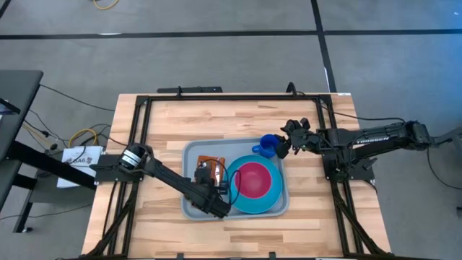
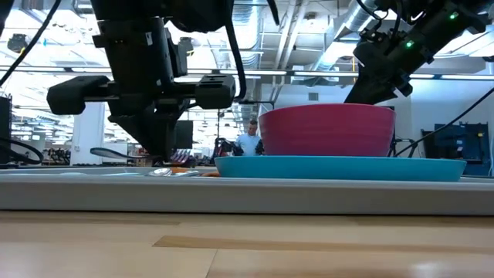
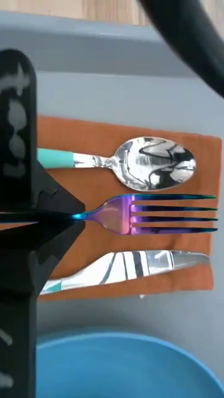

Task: Set up tray
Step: Put the green fork between the green spoon and green table knife on top of the orange table napkin

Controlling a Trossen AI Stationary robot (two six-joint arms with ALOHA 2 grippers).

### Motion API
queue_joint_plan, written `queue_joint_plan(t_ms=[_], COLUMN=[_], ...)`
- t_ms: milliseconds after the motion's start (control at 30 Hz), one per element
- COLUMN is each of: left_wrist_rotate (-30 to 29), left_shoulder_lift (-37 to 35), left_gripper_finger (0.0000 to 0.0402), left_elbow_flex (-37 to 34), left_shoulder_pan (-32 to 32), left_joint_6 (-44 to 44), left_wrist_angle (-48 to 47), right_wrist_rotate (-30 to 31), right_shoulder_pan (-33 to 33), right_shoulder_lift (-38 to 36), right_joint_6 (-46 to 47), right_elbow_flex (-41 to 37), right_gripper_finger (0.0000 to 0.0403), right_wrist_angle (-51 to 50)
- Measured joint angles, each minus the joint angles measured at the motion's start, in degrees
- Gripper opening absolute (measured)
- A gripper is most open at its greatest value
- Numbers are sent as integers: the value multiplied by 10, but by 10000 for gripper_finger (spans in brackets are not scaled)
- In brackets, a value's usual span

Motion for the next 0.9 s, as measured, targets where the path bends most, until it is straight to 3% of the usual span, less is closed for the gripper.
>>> queue_joint_plan(t_ms=[900], left_wrist_rotate=[9], left_shoulder_lift=[0], left_gripper_finger=[3], left_elbow_flex=[-42], left_shoulder_pan=[3], left_joint_6=[13], left_wrist_angle=[65], right_wrist_rotate=[1], right_shoulder_pan=[0], right_shoulder_lift=[0], right_joint_6=[0], right_elbow_flex=[0], right_gripper_finger=[177], right_wrist_angle=[0])
